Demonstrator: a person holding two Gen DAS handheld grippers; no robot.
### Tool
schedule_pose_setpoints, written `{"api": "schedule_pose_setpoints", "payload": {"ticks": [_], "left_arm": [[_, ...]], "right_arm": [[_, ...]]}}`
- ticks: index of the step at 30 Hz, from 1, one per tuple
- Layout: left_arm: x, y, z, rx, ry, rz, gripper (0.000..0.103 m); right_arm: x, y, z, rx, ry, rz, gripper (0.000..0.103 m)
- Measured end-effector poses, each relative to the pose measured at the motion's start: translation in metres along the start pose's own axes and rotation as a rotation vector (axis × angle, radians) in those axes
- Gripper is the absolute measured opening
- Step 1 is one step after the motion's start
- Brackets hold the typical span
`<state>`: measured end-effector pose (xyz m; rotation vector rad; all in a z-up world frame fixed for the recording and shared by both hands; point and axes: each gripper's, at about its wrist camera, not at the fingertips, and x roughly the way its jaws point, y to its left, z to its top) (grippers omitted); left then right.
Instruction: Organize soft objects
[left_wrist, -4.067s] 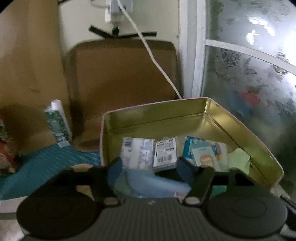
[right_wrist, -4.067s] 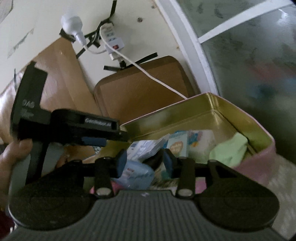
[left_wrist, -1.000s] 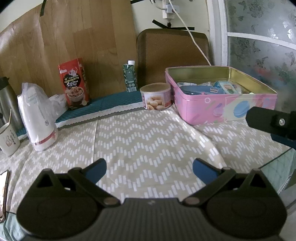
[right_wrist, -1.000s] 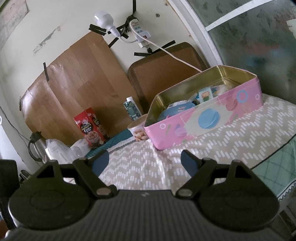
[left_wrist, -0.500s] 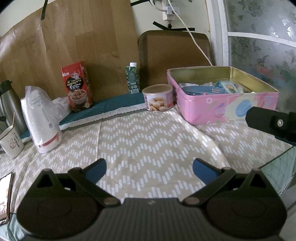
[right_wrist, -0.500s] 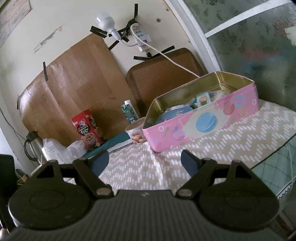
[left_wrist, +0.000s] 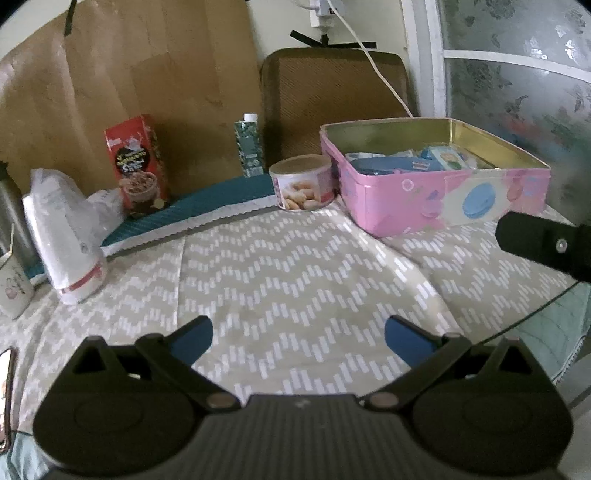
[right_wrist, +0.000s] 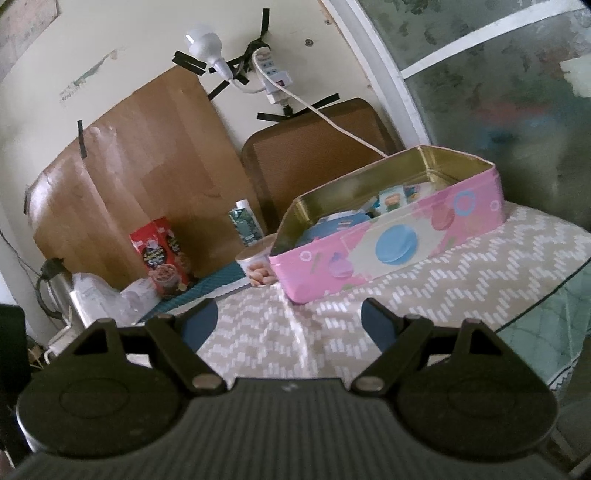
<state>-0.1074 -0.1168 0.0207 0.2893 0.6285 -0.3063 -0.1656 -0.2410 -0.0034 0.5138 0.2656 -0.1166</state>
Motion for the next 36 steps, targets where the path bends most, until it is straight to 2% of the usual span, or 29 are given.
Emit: {"api": "schedule_pose_setpoints", "payload": {"ticks": [18,28,36], "left_arm": [[0.052,0.027,0.035,-0.008,0.036,-0.044,0.103],[0.086,0.042,0.052,-0.034,0.068,-0.071,0.103],[0.097,0.048,0.062,-0.021,0.002,-0.115,0.103]], "right_arm": [[0.043,0.016,0.006,-0.109,-0.017,-0.070,0.087],[0.065,0.016,0.007,-0.117,0.008,-0.113,0.087],[0.075,0.020,0.007,-0.143,0.003,-0.144,0.087]]}}
